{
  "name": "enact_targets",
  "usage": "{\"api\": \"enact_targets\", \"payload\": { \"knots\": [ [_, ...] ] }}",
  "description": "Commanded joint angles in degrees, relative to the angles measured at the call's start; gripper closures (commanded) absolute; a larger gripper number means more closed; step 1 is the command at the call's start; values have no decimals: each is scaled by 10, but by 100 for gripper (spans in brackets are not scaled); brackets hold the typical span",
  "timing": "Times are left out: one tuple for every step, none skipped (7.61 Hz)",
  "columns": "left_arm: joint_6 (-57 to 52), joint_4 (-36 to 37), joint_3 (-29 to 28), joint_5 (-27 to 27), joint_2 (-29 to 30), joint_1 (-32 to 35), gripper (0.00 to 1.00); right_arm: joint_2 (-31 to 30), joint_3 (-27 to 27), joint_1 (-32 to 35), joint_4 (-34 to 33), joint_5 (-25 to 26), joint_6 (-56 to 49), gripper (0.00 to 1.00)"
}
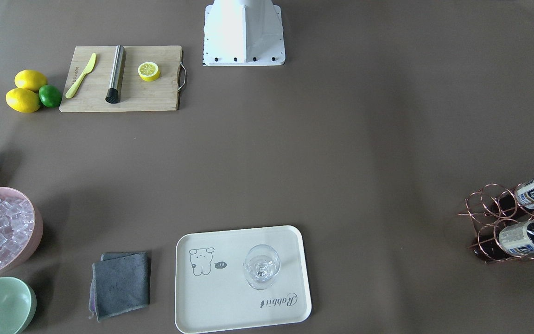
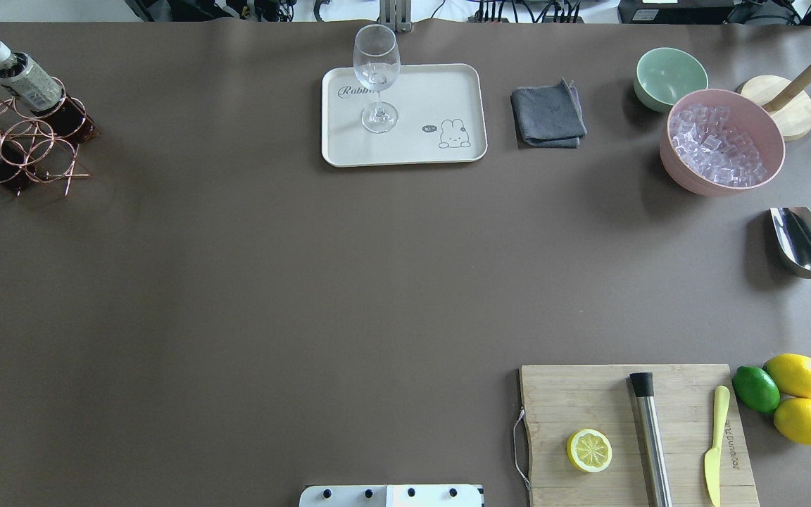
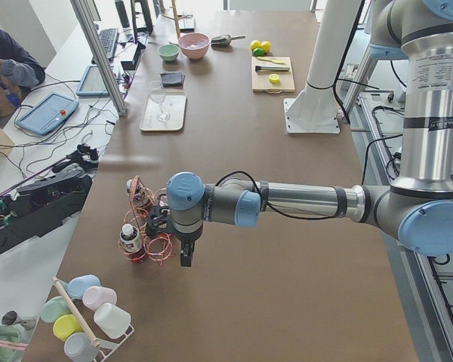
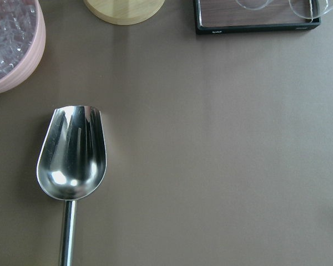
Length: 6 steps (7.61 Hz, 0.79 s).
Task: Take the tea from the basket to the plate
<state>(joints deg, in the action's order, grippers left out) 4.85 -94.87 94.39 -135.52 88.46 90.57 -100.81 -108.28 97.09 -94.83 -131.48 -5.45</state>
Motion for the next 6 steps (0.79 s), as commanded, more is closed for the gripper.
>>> {"api": "enact_targets", "payload": {
  "knots": [
    [1, 1, 1, 1, 0, 0, 2, 0, 1, 1, 0, 0, 0, 0],
    [1, 1, 1, 1, 0, 0, 2, 0, 0, 1, 0, 0, 0, 0],
    [1, 2, 7, 1, 0, 0, 1, 0, 0, 1, 0, 0, 0, 0],
    [1, 3, 15, 1, 0, 0, 2, 0, 0, 1, 0, -1, 0, 0],
    [-2, 0, 32, 5, 0, 0, 1, 0, 0, 1, 0, 0, 0, 0],
    [-3, 1, 52, 5, 1, 0, 2, 0, 0, 1, 0, -1, 0, 0]
  ]
}}
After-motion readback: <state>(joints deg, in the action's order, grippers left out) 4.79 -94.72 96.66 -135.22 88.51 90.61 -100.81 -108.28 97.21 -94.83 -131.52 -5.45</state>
